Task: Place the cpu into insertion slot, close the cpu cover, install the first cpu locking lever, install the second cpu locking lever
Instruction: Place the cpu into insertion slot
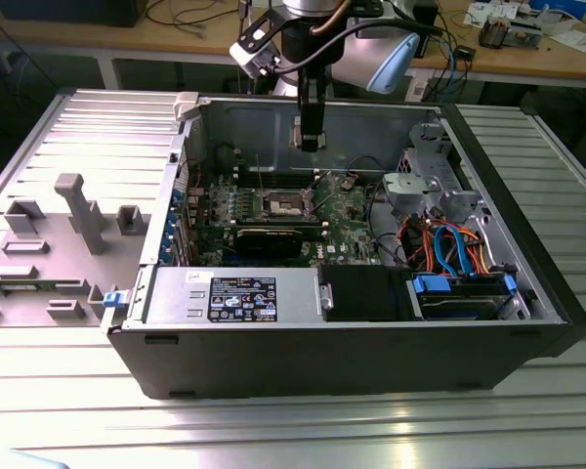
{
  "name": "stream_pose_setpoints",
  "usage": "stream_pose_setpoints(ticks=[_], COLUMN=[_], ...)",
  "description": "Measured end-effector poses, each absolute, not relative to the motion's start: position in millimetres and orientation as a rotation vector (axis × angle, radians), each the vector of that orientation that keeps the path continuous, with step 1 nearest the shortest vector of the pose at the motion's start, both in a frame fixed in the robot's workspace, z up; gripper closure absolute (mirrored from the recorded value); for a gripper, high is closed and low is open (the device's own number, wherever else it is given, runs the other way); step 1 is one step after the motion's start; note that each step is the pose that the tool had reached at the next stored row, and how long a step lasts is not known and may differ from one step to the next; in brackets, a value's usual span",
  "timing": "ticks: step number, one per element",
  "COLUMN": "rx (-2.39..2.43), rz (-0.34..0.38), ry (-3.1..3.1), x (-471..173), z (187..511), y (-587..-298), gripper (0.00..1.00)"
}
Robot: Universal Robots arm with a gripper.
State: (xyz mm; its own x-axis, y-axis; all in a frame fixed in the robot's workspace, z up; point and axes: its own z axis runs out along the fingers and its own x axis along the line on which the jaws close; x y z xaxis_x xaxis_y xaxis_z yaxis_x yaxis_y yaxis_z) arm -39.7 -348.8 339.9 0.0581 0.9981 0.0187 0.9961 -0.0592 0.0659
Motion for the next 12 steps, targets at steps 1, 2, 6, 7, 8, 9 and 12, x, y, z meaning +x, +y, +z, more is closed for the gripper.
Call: stream_pose_setpoints(ticks=[1,2,6,7,8,9,12], rx=[2.260,2.260,2.261,2.262,2.262,2.262,2.262], rz=[0.091,0.091,0.090,0.090,0.090,0.090,0.090], ry=[2.130,2.130,2.129,2.128,2.128,2.128,2.128], x=[-39.7,-39.6,-39.6,-39.7,-39.6,-39.6,-39.6], z=[339.6,339.4,338.8,338.6,338.5,338.3,338.1], y=[-348.8,-348.8,-348.8,-348.8,-348.8,-348.8,-348.8], gripper=[0.45,0.45,0.45,0.45,0.45,0.45,0.45])
